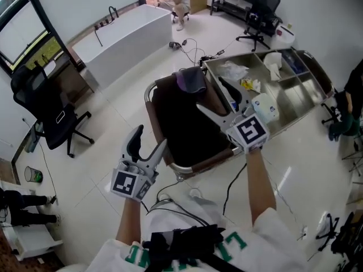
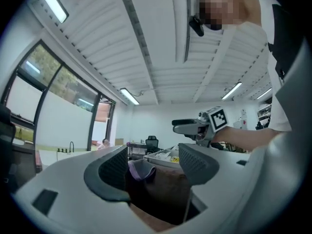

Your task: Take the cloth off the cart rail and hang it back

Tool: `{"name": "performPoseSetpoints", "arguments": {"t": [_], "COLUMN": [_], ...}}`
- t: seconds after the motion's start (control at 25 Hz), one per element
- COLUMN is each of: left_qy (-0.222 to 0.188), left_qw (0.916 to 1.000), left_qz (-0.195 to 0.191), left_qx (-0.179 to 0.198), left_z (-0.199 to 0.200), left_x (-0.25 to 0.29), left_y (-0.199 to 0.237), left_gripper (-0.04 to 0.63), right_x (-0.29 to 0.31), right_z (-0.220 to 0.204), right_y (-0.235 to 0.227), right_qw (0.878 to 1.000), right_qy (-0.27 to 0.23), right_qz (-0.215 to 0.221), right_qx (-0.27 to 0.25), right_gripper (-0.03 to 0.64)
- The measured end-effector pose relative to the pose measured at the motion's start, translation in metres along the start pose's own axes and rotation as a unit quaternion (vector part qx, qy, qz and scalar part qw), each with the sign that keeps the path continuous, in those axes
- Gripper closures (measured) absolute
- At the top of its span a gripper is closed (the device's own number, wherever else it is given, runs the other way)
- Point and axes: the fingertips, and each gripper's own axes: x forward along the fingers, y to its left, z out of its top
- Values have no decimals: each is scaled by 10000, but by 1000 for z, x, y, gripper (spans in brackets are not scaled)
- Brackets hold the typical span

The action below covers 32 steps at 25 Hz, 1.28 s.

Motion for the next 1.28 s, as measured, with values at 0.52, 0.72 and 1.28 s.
{"name": "performPoseSetpoints", "arguments": {"t": [0.52,0.72,1.28], "left_qy": [194,350,131], "left_qw": [9992,9977,9992], "left_qz": [228,363,251], "left_qx": [-281,-445,-293], "left_z": [-4,-8,3], "left_x": [6,2,-6], "left_y": [51,55,54], "left_gripper": [287,287,287], "right_x": [191,208,202], "right_z": [-223,-275,-218], "right_y": [-57,-66,-72], "right_qw": [8534,8060,8563], "right_qy": [3874,4360,3705], "right_qz": [2609,2745,1822], "right_qx": [-2317,-2913,-3104], "right_gripper": [218,250,551]}}
